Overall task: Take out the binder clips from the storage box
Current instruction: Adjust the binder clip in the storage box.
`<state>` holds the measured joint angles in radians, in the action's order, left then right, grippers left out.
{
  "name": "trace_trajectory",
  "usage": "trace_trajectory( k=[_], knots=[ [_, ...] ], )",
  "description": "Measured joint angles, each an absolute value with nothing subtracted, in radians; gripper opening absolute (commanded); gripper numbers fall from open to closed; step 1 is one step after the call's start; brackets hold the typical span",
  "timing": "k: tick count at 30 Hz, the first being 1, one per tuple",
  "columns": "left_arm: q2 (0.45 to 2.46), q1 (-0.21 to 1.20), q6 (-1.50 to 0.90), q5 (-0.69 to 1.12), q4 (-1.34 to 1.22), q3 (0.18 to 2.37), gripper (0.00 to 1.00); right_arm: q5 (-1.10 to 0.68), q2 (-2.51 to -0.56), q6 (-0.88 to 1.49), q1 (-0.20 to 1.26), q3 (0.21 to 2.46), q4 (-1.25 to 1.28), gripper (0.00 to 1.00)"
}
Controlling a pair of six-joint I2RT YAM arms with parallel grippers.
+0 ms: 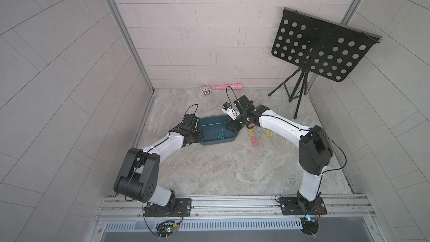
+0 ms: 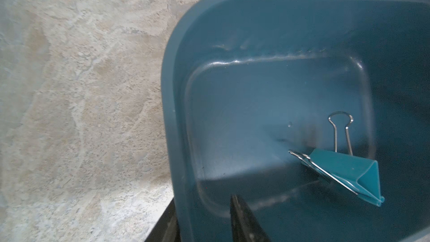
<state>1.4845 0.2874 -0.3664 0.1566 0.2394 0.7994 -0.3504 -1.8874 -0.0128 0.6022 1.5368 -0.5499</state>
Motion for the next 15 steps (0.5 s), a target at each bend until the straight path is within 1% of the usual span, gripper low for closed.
trace_trajectory(
  k=[15],
  knots=[
    [1.485, 0.287, -0.366, 0.157, 0.239, 0.799, 0.41, -0.386, -2.012, -0.001, 0.625, 1.603, -0.604, 0.5]
  ],
)
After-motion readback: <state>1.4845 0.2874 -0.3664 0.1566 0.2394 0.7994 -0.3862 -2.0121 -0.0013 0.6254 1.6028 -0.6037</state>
